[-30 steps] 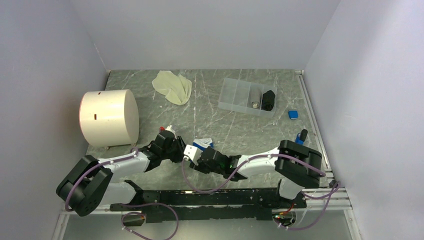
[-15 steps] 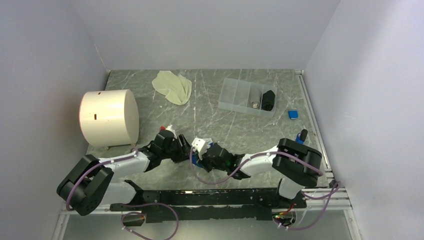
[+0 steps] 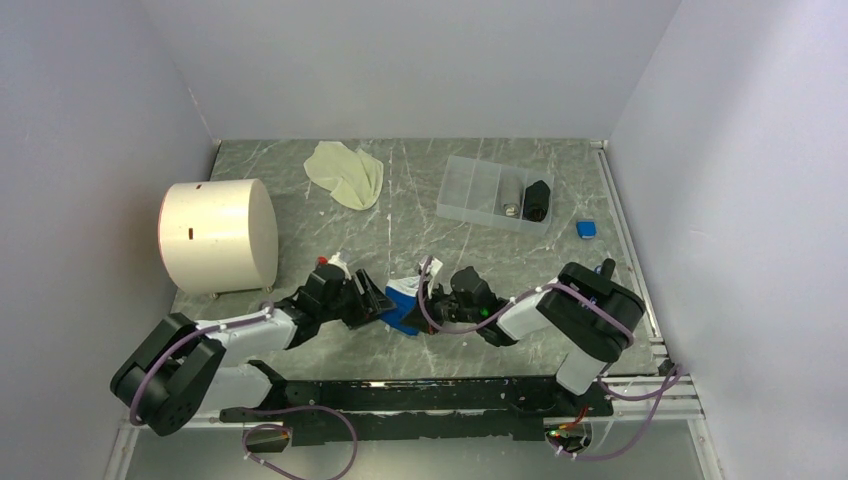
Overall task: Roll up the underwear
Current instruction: Roll the underwear to the center of the board.
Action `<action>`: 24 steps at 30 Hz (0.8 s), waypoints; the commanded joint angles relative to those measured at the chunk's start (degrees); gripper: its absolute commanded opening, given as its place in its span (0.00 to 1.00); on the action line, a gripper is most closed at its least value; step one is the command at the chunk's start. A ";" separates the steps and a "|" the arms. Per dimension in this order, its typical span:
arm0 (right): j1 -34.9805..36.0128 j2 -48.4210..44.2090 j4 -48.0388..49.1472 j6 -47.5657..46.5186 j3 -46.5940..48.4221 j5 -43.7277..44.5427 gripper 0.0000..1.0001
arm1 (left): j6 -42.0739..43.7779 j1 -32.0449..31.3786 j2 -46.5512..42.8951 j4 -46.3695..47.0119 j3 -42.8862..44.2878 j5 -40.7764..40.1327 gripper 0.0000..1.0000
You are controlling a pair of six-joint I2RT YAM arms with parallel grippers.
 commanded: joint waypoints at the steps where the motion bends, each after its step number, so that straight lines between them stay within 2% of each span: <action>1: -2.26 2.96 -0.03 4.46 -1.71 -6.19 0.07 | 2.55 -0.29 3.65 -3.67 0.43 -0.34 0.67; 5: -4.06 4.56 2.97 7.18 -1.40 -9.10 0.10 | 2.13 -1.11 6.20 -1.65 -0.55 -0.19 0.65; 9: -4.29 4.38 1.19 6.54 0.22 -9.54 0.16 | 1.96 -1.40 9.39 -0.93 -1.03 -0.64 0.50; 12: -4.29 2.33 -3.69 3.75 1.75 -8.98 0.31 | 2.17 -1.45 10.44 -1.59 -0.94 -1.87 0.35; 14: -4.17 -0.49 -8.78 0.38 2.70 -7.23 0.37 | 2.61 -1.46 10.51 -3.06 -0.13 -2.58 0.32; 16: -3.50 -4.36 -14.78 -3.69 3.79 -3.61 0.43 | 3.03 -1.38 10.09 -4.36 0.49 -3.10 0.32; 20: 0.83 -11.70 -26.61 -15.27 6.92 8.55 0.44 | 3.85 -1.43 9.66 -6.75 2.08 -3.70 0.32; 21: 2.34 -13.92 -28.15 -17.86 7.37 13.82 0.45 | 3.87 -1.49 9.56 -7.18 2.29 -3.82 0.32; 24: 7.72 -16.42 -28.66 -27.26 6.69 22.09 0.45 | 4.08 -1.49 9.29 -8.06 2.79 -4.01 0.31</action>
